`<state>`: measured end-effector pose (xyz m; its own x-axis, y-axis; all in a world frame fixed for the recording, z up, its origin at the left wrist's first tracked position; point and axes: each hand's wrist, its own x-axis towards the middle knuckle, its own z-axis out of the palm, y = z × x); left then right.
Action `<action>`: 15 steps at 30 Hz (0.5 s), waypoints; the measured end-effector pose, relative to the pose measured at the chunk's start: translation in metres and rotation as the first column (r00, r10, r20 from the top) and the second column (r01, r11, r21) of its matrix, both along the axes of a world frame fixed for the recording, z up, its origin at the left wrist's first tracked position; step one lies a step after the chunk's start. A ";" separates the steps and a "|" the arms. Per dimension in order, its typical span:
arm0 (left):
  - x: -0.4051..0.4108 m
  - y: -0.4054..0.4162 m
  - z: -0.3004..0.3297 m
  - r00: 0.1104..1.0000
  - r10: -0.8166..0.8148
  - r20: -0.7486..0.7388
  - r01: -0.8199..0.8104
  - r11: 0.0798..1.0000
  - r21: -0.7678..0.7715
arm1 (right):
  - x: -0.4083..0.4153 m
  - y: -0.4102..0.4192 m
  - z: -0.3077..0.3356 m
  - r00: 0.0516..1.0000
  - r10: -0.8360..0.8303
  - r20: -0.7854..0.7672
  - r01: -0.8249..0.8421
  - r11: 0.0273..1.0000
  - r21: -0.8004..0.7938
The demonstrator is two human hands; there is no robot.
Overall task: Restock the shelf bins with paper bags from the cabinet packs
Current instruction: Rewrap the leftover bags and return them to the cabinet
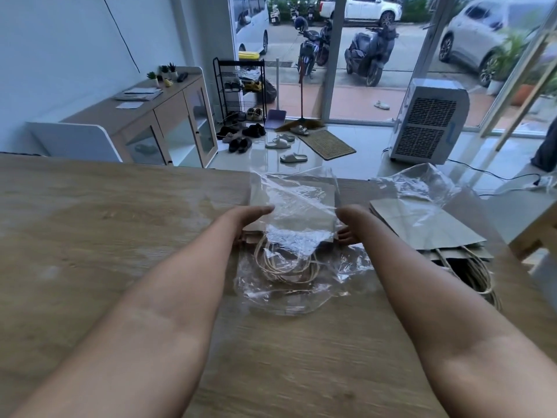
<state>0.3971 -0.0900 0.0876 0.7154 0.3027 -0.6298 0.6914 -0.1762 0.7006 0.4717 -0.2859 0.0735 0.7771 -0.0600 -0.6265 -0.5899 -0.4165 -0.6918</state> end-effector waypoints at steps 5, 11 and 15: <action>-0.007 0.005 -0.008 0.996 0.094 -0.007 -0.094 0.992 -0.080 | -0.015 0.003 -0.001 0.998 0.057 -0.005 -0.057 0.997 0.050; -0.017 0.012 -0.011 0.993 0.115 0.005 -0.110 0.963 -0.245 | -0.029 0.006 0.004 0.994 0.102 0.039 -0.105 0.991 0.083; -0.024 0.015 -0.004 0.993 0.112 0.047 -0.094 0.954 -0.283 | -0.037 0.012 0.002 0.993 0.099 0.063 -0.105 0.989 0.100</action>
